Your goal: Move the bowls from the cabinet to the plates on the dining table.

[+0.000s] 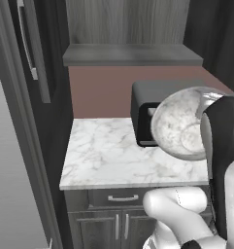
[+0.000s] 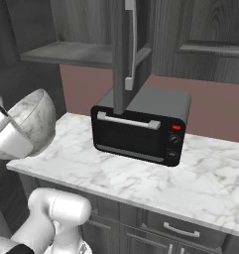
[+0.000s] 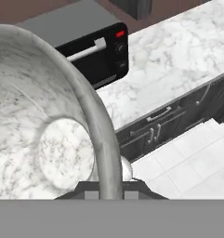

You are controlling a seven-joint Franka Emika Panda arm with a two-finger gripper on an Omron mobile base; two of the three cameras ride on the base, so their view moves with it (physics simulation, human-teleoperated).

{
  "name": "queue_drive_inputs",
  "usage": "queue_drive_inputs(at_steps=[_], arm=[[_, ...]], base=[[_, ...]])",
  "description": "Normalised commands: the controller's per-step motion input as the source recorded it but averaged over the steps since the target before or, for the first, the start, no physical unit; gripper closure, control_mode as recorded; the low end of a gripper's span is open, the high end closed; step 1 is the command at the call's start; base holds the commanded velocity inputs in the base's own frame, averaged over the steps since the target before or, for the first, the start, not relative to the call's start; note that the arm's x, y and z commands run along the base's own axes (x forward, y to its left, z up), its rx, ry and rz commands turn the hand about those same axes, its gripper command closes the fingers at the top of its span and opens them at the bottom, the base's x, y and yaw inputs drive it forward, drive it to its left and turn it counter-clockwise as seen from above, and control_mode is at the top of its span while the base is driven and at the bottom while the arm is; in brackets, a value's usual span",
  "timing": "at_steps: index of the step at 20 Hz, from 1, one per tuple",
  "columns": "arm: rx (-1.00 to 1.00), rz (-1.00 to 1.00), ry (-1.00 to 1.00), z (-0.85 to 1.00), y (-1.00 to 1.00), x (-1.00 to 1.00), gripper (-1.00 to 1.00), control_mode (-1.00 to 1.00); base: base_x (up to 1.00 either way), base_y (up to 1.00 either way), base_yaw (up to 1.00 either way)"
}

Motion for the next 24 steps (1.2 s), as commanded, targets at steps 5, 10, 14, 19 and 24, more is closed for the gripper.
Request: queue_drive_inputs(at_steps=[5,10,14,19,24], arm=[[0.05,0.00,-0.16,-0.20,0.03,-0.31,1.00,-1.00],[0.15,0.00,-0.05,-0.03,-0.02,-0.01,1.00,-1.00],[0.28,0.00,0.03,-0.01,-0.17,-0.02,1.00,-1.00],[0.25,0.00,0.05,0.00,-0.09,-0.04,1.00,-1.00],[0.03,0.00,0.00,0.00,0.00,0.00,1.00,-1.00]], base=[[0.00,0.00,0.00],[0.00,0.00,0.00],[0.00,0.00,0.00],[0.00,0.00,0.00],[0.00,0.00,0.00]])
